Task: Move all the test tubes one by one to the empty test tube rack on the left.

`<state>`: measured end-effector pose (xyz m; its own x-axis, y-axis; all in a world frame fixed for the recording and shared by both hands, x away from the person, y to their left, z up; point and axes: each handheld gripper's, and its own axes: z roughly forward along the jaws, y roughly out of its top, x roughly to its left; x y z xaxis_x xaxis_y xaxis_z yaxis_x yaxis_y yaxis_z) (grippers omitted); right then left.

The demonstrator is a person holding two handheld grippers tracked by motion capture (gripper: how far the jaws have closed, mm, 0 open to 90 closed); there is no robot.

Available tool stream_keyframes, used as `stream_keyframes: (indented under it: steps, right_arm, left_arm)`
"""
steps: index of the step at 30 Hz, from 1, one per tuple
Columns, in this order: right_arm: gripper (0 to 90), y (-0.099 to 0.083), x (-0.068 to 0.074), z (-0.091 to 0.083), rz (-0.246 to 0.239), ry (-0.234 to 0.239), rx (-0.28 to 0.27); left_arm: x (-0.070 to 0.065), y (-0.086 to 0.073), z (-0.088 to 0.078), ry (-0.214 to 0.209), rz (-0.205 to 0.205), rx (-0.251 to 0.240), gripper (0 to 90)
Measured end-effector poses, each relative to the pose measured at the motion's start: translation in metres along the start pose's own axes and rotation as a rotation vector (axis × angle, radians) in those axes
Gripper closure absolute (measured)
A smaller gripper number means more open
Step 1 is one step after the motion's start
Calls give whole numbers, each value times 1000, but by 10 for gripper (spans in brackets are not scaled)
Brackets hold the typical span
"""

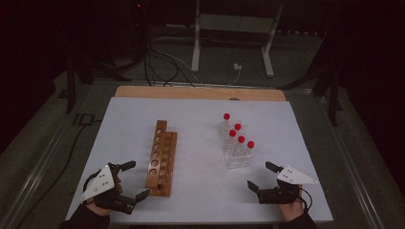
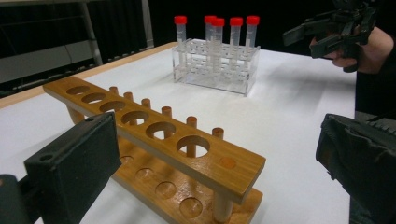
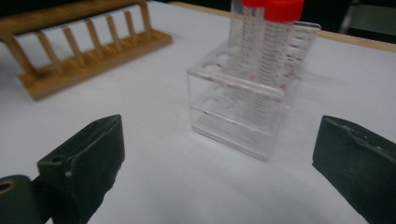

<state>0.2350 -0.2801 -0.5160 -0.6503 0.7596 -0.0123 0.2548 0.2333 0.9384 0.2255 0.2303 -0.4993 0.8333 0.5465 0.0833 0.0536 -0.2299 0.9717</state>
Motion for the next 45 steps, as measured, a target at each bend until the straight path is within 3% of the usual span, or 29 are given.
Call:
stream_keyframes:
  steps: [8,12,14,17,22,33,40,45]
  right_arm:
    - [1,1,-2,-4,26,-56,-33]
    - [1,2,-4,-3,43,-59,10]
    - [0,4,-5,-2,55,-53,57]
    - [0,7,-6,-3,82,-48,62]
    - [0,12,-8,-7,99,-77,74]
    - [0,37,-4,-19,59,-97,49]
    - [0,56,-3,-25,52,-81,13]
    - [0,67,-2,-22,42,-53,2]
  left_arm:
    - [2,-1,-1,-2,-21,-9,4]
    - [2,0,-2,5,-25,-17,4]
    - [2,0,-2,11,-25,-14,4]
    - [2,0,-2,10,-23,-12,4]
    - [2,1,-3,14,-23,-20,4]
    - [3,1,-3,14,-33,-10,4]
    - [4,1,-2,10,-44,1,4]
    - [4,2,-4,38,-49,-8,4]
